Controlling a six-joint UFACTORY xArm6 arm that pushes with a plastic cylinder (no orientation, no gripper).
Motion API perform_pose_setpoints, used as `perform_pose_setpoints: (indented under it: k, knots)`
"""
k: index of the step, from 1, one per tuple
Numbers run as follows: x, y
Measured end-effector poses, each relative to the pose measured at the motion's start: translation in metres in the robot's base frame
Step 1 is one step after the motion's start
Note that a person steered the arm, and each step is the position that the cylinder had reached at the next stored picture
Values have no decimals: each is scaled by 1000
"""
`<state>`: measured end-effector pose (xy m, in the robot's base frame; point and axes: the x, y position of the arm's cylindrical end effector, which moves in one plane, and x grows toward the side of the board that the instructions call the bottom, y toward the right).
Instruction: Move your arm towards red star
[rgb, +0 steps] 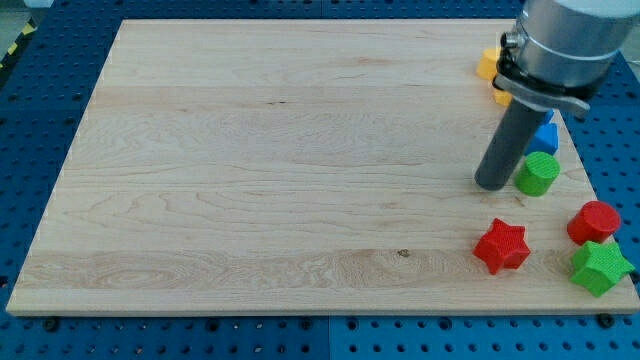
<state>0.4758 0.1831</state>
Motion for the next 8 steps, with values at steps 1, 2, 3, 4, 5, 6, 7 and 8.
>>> perform_pose_setpoints:
  k: [1, 2, 3, 4, 5, 6, 7, 8]
  knots:
    - [-8, 6]
    - [1, 27]
    - [6, 47]
    - [6, 56]
    - [5, 17]
    - [7, -69]
    - [44, -146]
    - [115, -133]
